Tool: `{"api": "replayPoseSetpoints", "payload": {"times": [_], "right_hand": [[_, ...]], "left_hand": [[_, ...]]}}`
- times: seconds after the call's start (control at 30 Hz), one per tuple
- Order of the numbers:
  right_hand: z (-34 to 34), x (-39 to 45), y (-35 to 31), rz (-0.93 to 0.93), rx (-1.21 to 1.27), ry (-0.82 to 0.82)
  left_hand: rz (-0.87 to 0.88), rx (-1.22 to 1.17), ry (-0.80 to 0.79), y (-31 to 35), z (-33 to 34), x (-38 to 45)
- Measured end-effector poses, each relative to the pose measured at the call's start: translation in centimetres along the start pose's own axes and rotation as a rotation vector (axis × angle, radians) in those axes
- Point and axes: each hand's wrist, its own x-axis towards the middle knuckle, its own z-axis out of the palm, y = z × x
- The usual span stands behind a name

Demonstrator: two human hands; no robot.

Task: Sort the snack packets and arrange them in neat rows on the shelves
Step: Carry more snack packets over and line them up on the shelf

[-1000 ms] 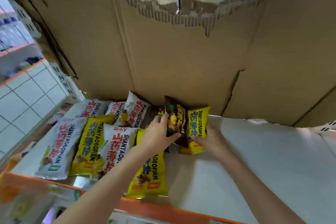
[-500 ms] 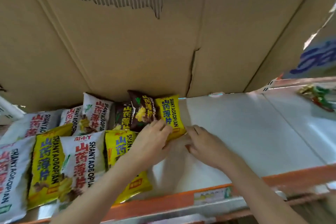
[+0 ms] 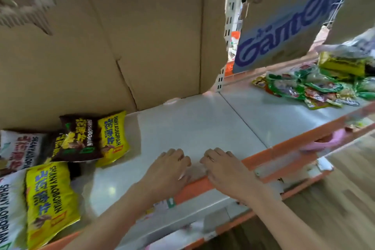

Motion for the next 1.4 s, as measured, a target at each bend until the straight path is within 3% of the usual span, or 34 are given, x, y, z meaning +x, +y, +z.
{"api": "replayPoseSetpoints", "payload": {"times": [0.23, 0.47, 0.77, 0.93, 1.07, 1.4], "right_hand": [[0.1, -8.5, 8.6, 0.201, 0.015, 0.077], [0.3, -17.2, 15.7, 0.392, 0.065, 0.048], [1.9, -20.9, 22.1, 0.538, 0.118, 0.139], [0.6, -20.9, 29.4, 0.598, 0.123, 0.234], [-2.2, -18.8, 34.9, 0.650, 0.143, 0.257], [-1.8, -15.1, 41.1, 0.637, 0.256, 0.287]], "left_hand": [[0.153, -0.007, 0.046, 8.9, 0.9, 7.7], [0.358, -0.066, 0.018, 17.7, 2.6, 14.4], [0.489, -0.163, 0.012, 21.3, 3.4, 24.2], [0.441, -0.307, 0.001, 23.4, 2.4, 32.0], [0.435, -0.332, 0.087, 23.9, 1.4, 38.6], [0.218, -0.321, 0.153, 21.8, 0.4, 46.8]]}}
